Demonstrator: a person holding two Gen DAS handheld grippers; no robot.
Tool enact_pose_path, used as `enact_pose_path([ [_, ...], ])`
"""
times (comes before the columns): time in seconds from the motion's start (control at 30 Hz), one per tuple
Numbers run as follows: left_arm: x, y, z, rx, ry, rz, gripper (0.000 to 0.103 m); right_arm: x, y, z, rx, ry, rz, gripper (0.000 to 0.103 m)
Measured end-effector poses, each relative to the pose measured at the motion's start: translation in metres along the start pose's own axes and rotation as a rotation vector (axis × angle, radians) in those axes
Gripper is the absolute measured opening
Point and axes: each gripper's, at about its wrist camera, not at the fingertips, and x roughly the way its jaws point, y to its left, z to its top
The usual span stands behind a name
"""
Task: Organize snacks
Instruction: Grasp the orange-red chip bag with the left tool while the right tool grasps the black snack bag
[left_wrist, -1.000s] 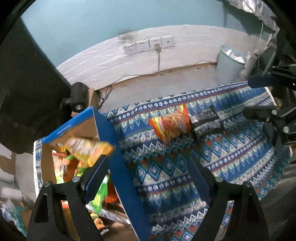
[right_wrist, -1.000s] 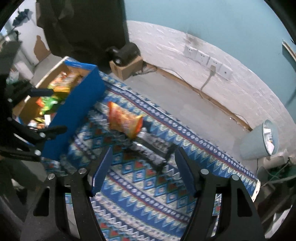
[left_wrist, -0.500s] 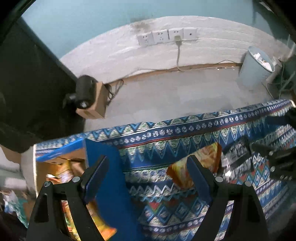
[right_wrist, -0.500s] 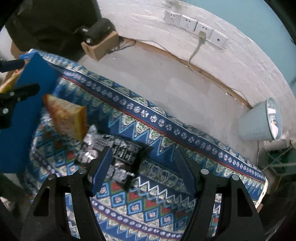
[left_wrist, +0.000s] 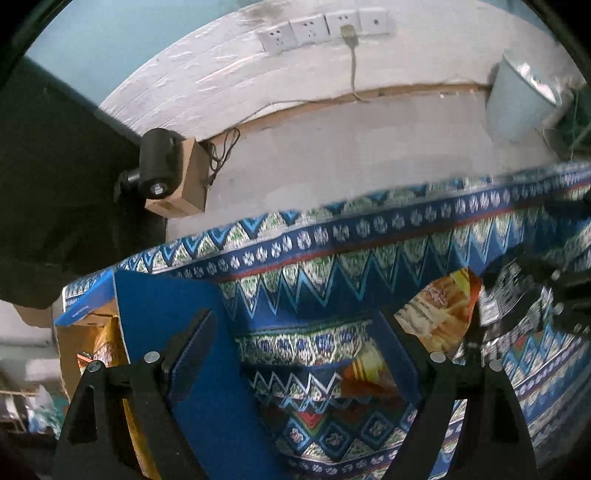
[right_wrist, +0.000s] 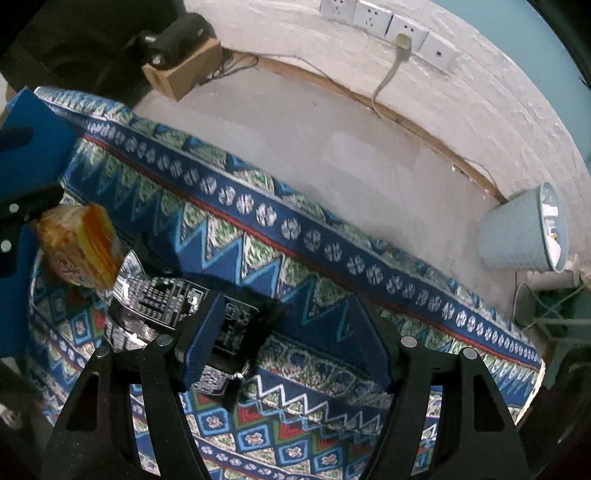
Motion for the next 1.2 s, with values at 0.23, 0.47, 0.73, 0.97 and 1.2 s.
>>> enact_pose_path([
  [0.23, 0.008, -0.015, -0.027, 0.064, 0.074, -0.056, 0.087, 0.005, -0.016, -0.025, 0.032, 0.081, -0.015, 0.072],
  [0.47, 0.001, -0.034, -0.048, 0.108, 0.089, -0.075, 0.087, 0.004, -0.017, -0.061, 0.044, 0.114, 0.036, 0.072],
  [0.73, -0.018, -0.036, -0.062, 0.060, 0.054, -0.079, 0.087, -0.026, -0.004, -0.082, -0.042, 0.033, 0.061, 0.075],
  [0.97, -0.033, -0.042, -0.064, 0.027, 0.045, -0.123, 0.087, -0.041, 0.024, -0.090, -0.238, -0.046, 0.167, 0.078],
  [1.2, -0.023, -0.033, -0.075, -0.072, 0.107, -0.275, 0.088, -0.026, 0.057, -0.089, -0.395, -0.053, 0.191, 0.078],
])
